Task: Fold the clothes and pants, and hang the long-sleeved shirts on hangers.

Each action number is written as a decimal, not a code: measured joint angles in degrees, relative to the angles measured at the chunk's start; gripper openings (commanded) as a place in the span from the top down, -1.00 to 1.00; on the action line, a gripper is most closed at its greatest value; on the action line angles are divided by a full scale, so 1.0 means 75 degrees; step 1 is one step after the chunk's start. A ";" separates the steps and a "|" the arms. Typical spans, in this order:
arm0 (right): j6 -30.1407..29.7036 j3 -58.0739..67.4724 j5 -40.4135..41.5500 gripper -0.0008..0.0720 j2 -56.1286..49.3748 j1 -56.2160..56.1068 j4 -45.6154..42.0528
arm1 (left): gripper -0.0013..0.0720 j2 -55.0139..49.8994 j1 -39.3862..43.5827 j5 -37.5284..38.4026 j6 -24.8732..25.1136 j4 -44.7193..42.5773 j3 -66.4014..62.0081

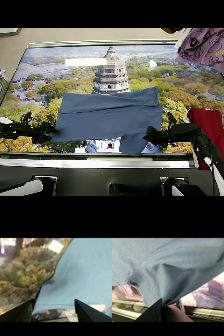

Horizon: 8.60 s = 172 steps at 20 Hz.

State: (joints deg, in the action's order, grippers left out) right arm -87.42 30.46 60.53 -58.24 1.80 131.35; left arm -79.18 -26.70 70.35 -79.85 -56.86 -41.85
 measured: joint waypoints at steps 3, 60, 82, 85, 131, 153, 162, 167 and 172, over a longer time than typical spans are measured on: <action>0.0055 0.0000 0.0076 0.90 0.0082 0.0000 0.0009 | -0.19 -0.0073 0.0000 0.0166 0.0079 -0.0006 0.0017; -0.0901 0.6222 0.1658 -0.82 -0.4485 0.2582 -0.1020 | 0.01 -0.1851 0.1953 -0.2323 -0.1189 -0.0434 -0.4934; -0.2276 0.6321 0.2291 0.90 -0.5875 0.1973 0.0437 | 0.92 -0.1559 0.2308 -0.1906 -0.1440 -0.0318 -0.5059; -0.1416 0.6344 0.2270 0.90 -0.4896 0.1947 -0.0221 | 0.92 -0.1699 0.3086 -0.1929 -0.1635 -0.0125 -0.5059; 0.3873 0.8874 0.2250 0.90 -0.3302 -0.2189 -0.2640 | 0.92 -0.2235 0.3401 0.1448 -0.3652 -0.1798 -0.9874; 0.4258 0.8915 -0.1250 -0.47 -0.4782 -0.3485 -0.1297 | 0.92 -0.1635 0.2011 0.1886 -0.3351 -0.2084 -0.9521; 0.1125 0.8419 0.1661 -0.50 -0.3579 0.0632 -0.1043 | 0.92 -0.1632 0.2101 0.1886 -0.3351 -0.2084 -0.9509; -0.0831 0.6513 0.1988 -0.46 -0.3926 0.1821 0.0085 | 0.92 -0.1632 0.2104 0.1886 -0.3351 -0.2084 -0.9509; -0.1961 0.5356 0.1521 -0.38 -0.4887 0.1489 0.0699 | 0.92 -0.1632 0.2104 0.1886 -0.3351 -0.2084 -0.9509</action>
State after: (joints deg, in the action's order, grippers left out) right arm -102.13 70.63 71.94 -94.89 12.97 136.59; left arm -91.42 -10.92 84.49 -104.99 -72.49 -113.16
